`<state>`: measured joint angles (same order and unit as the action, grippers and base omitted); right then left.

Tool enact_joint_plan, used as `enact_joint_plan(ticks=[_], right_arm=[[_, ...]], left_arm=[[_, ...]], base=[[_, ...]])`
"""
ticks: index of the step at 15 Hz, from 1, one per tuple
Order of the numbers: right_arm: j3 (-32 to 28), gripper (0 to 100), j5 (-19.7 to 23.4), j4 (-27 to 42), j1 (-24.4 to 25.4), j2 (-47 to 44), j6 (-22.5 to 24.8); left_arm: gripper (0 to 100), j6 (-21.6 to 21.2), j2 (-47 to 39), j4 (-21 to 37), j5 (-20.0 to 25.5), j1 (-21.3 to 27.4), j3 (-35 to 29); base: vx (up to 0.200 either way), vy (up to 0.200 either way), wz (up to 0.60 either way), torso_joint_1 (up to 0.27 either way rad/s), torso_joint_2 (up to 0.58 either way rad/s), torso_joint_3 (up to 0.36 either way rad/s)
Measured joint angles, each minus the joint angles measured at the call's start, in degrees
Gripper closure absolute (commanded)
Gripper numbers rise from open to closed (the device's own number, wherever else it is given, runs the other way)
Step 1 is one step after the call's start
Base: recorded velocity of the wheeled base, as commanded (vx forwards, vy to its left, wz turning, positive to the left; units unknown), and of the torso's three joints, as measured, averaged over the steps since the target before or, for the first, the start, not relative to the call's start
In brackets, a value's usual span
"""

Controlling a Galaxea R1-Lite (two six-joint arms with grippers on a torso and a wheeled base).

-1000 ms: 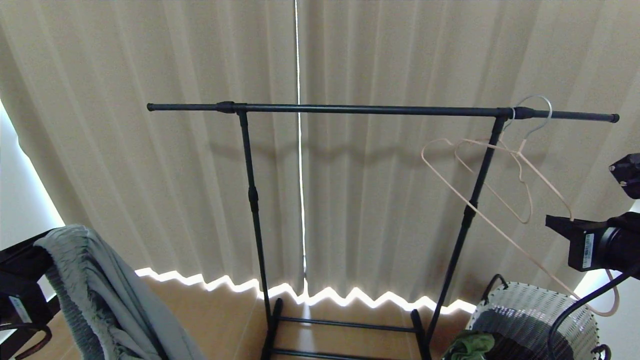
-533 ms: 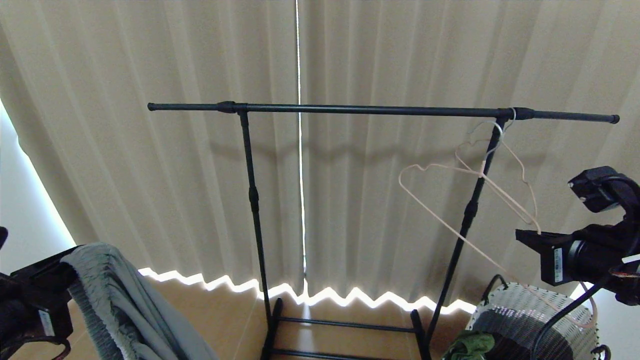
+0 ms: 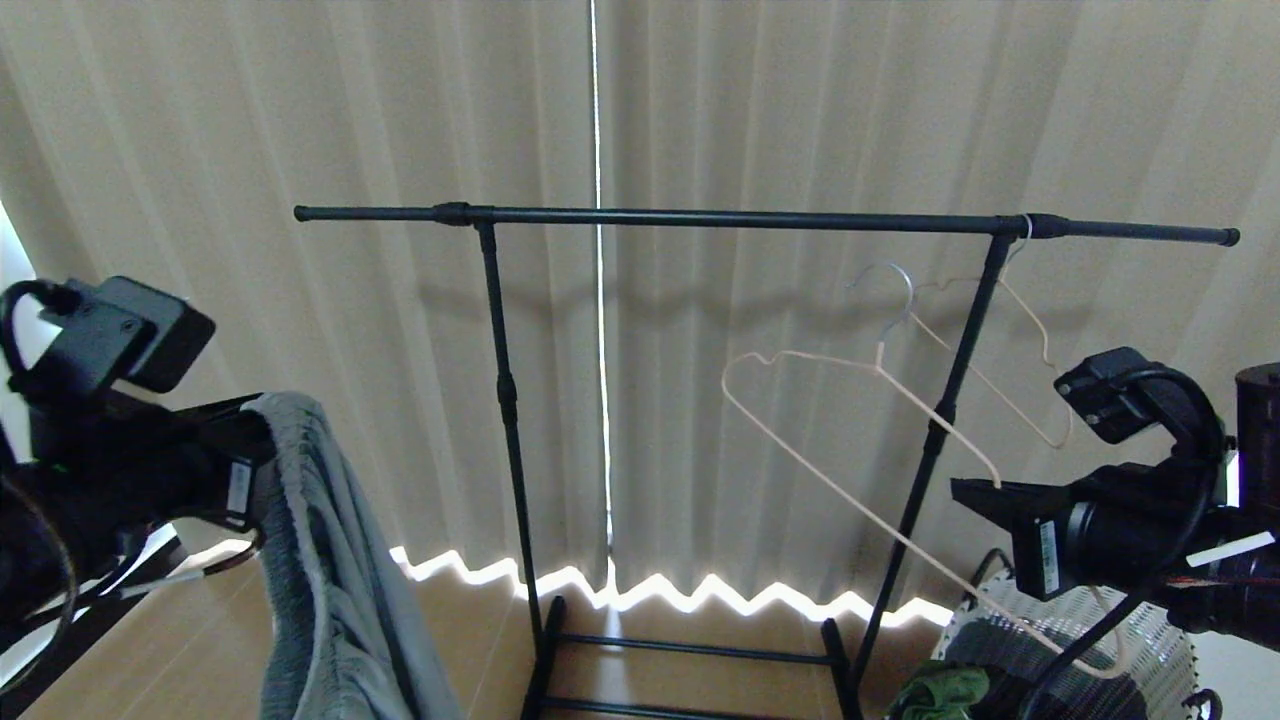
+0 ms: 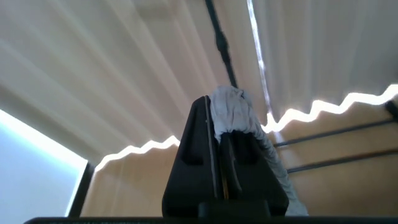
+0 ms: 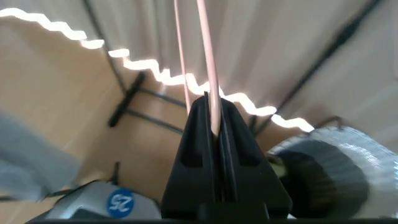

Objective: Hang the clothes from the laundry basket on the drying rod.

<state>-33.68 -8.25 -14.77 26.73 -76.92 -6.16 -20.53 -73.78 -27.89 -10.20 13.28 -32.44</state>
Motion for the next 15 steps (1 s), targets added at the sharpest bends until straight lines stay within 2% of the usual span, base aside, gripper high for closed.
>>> enact_joint_plan(ticks=[4, 7, 12, 15], right_arm=[[-2.28, 100, 1.28, 0.05, 9.26, -1.18, -7.03], [-3.5, 100, 1.58, 0.05, 14.34, -1.63, -11.17], [-3.66, 100, 2.62, -8.53, 18.74, -4.35, -12.48], [-3.66, 100, 2.6, -8.81, 22.02, -5.3, -13.25]], left_arm=[[100, 2.0, -11.78, 0.5, -10.75, 6.84, -10.93], [100, 2.91, -20.16, 0.48, -18.2, 8.5, -18.21], [100, 2.69, -28.92, 1.51, -22.88, 7.47, -28.17], [100, 3.13, -31.77, 1.56, -23.03, 8.14, -31.23]], base=[[0.0, 0.0, 0.0, 0.0, 0.0, 0.0], [0.0, 0.0, 0.0, 0.0, 0.0, 0.0], [0.0, 0.0, 0.0, 0.0, 0.0, 0.0], [0.0, 0.0, 0.0, 0.0, 0.0, 0.0]])
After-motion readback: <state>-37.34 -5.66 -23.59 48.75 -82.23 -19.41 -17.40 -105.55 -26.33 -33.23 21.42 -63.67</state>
